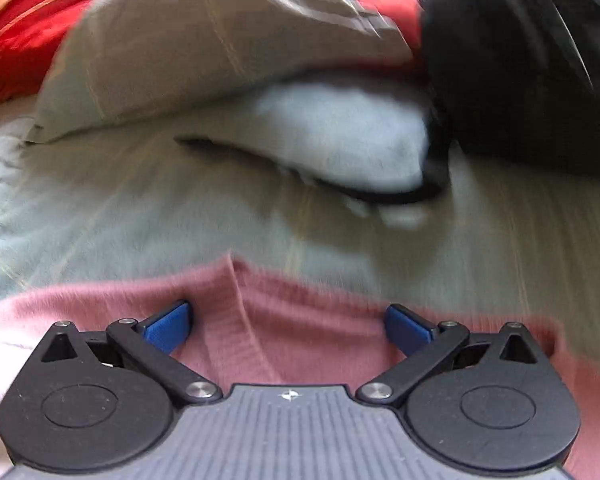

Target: Fold clothes

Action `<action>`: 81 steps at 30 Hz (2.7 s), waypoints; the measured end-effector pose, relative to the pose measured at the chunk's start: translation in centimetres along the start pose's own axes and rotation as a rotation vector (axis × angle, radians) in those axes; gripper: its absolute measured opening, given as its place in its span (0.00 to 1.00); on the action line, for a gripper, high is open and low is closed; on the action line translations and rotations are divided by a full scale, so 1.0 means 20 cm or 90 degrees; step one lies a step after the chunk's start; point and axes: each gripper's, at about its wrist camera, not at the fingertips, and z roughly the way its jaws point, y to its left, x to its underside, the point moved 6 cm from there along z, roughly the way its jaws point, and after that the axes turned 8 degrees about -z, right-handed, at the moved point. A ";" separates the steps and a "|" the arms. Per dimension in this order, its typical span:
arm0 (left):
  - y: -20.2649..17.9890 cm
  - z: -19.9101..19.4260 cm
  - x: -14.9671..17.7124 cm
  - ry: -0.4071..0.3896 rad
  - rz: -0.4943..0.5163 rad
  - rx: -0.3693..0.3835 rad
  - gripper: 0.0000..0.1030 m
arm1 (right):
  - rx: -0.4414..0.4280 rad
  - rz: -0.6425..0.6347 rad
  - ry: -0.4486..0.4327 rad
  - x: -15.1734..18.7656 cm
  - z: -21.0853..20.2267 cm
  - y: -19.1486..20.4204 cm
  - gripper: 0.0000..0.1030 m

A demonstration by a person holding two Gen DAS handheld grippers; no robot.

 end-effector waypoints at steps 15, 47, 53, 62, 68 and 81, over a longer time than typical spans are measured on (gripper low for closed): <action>0.02 0.02 0.02 0.006 0.000 0.001 0.99 | -0.076 -0.091 0.028 0.05 -0.10 0.43 1.00; -0.08 -0.02 0.04 0.018 0.029 0.007 0.99 | -0.085 -0.058 -0.012 0.10 -0.17 -0.08 1.00; -0.16 0.00 0.05 0.028 0.044 0.041 0.99 | -0.076 -0.144 -0.053 0.29 -0.60 -0.18 1.00; -0.30 0.10 0.18 0.084 0.080 0.055 0.99 | -0.027 -0.030 -0.040 0.78 -0.78 -0.55 1.00; -0.29 0.07 0.23 0.083 0.093 0.033 0.99 | -0.028 0.017 -0.058 0.97 -0.70 -0.65 1.00; -0.41 0.06 0.23 0.091 0.145 0.044 0.99 | -0.137 -0.106 -0.074 1.20 -1.05 -0.25 1.00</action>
